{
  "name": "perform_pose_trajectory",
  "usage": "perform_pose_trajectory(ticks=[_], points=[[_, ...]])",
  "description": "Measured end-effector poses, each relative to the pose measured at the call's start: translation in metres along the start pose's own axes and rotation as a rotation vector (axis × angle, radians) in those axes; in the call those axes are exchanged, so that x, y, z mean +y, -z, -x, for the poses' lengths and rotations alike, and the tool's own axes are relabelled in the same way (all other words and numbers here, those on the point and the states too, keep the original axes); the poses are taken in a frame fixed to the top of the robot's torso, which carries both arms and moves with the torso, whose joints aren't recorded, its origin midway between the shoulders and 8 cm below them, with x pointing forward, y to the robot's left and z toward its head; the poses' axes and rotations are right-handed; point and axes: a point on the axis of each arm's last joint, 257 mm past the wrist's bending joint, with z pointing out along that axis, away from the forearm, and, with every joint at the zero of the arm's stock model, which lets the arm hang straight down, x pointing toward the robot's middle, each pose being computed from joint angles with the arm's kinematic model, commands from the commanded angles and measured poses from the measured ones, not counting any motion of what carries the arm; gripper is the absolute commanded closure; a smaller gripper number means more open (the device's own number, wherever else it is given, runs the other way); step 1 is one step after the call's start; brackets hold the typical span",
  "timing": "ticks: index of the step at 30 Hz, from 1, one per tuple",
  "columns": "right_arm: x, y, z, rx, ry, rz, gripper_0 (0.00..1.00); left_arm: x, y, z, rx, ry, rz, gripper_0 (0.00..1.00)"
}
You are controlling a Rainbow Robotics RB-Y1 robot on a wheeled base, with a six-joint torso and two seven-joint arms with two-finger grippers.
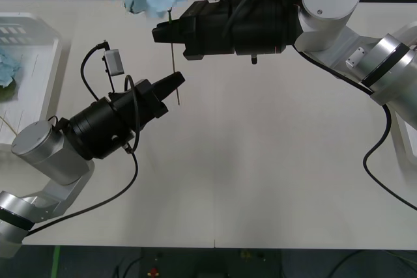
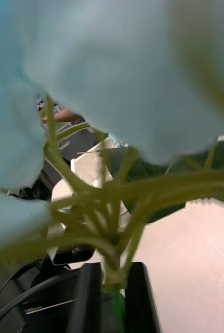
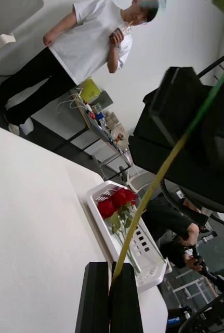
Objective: Put the red flowers into the right box and the blue flowers into the left box
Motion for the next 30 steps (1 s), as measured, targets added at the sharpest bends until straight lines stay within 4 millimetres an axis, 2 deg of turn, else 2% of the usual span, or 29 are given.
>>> perform_pose_trajectory(ticks=[3, 6, 13, 18, 22, 25, 30], points=[[-0.001, 0.0, 0.001, -0.003, -0.006, -0.003, 0.23, 0.0, 0.0, 0.0, 0.0, 0.0, 0.0, 1.0], [-0.002, 0.0, 0.002, -0.008, -0.006, -0.008, 0.14, 0.0, 0.0, 0.0, 0.0, 0.0, 0.0, 1.0], [-0.002, 0.001, 0.003, -0.008, -0.002, -0.009, 0.1, 0.003, 0.004, 0.003, 0.005, -0.012, 0.008, 1.0], [-0.006, 0.007, 0.003, 0.007, 0.01, -0.017, 0.1, 0.014, 0.017, 0.023, 0.003, -0.058, 0.036, 1.0], [-0.007, 0.03, -0.01, 0.093, 0.036, -0.003, 0.1, 0.028, 0.033, 0.047, 0.006, -0.14, 0.079, 1.0], [-0.013, 0.056, -0.019, 0.164, 0.071, -0.012, 0.1, 0.04, 0.048, 0.068, 0.022, -0.236, 0.121, 1.0], [-0.02, 0.107, -0.038, 0.294, 0.278, -0.01, 0.1, 0.066, 0.084, 0.108, 0.043, -0.364, 0.194, 1.0]])
